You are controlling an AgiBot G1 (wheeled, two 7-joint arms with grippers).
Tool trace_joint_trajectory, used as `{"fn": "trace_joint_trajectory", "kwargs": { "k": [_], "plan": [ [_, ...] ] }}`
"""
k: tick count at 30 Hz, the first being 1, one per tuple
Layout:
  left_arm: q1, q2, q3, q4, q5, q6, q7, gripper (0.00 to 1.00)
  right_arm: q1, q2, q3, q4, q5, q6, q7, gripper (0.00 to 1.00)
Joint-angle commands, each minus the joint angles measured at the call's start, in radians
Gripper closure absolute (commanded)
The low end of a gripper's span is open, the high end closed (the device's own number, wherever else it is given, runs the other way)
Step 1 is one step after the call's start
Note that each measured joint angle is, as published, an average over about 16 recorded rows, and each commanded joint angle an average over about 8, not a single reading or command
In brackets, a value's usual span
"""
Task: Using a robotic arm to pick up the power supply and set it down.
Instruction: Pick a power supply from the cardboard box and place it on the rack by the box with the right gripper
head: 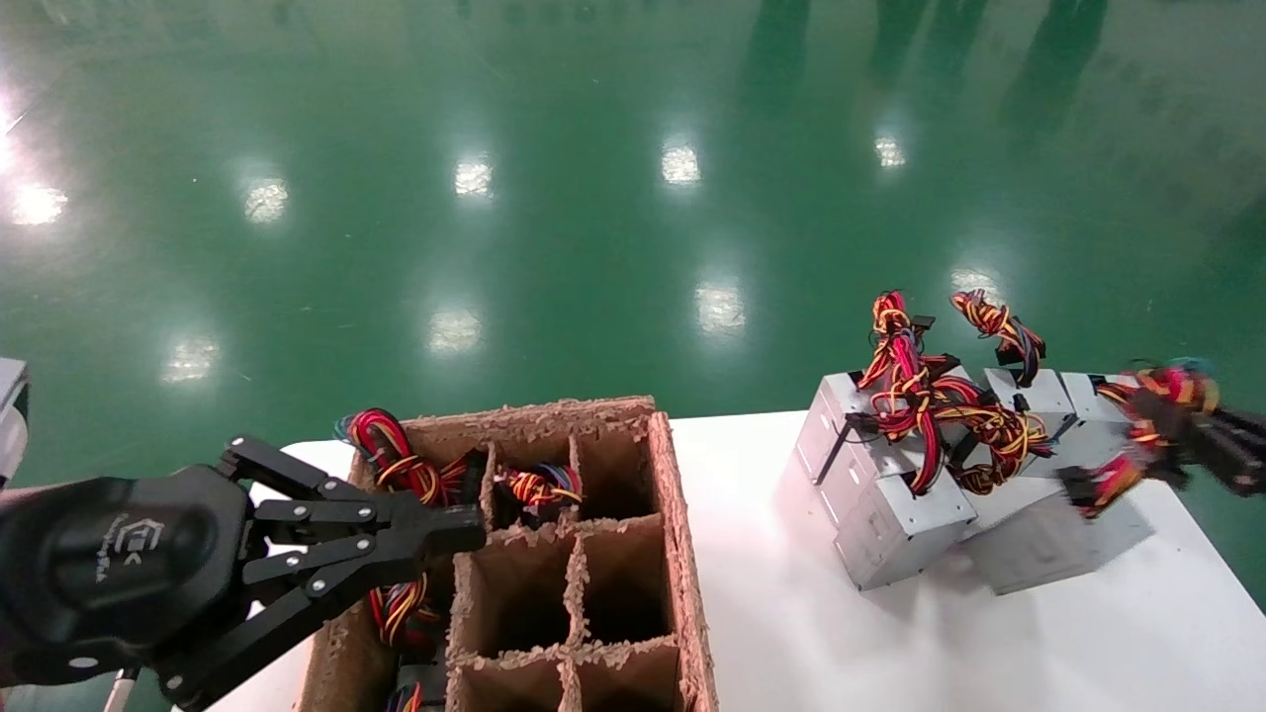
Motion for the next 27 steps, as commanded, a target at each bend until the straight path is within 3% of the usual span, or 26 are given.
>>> {"fn": "trace_joint_trajectory", "kwargs": {
  "k": [1,9,27],
  "plan": [
    [0.0,0.0,0.0,0.0,0.0,0.0,0.0,1.0,0.031,-0.025,-0.029,0.0,-0.001,-0.014,-0.012,1.0],
    [0.0,0.0,0.0,0.0,0.0,0.0,0.0,1.0,0.183,-0.119,-0.168,-0.009,-0.094,0.033,0.012,1.0],
    [0.0,0.0,0.0,0.0,0.0,0.0,0.0,1.0,0.322,-0.172,-0.381,-0.029,-0.314,0.206,0.243,1.0]
  ]
}}
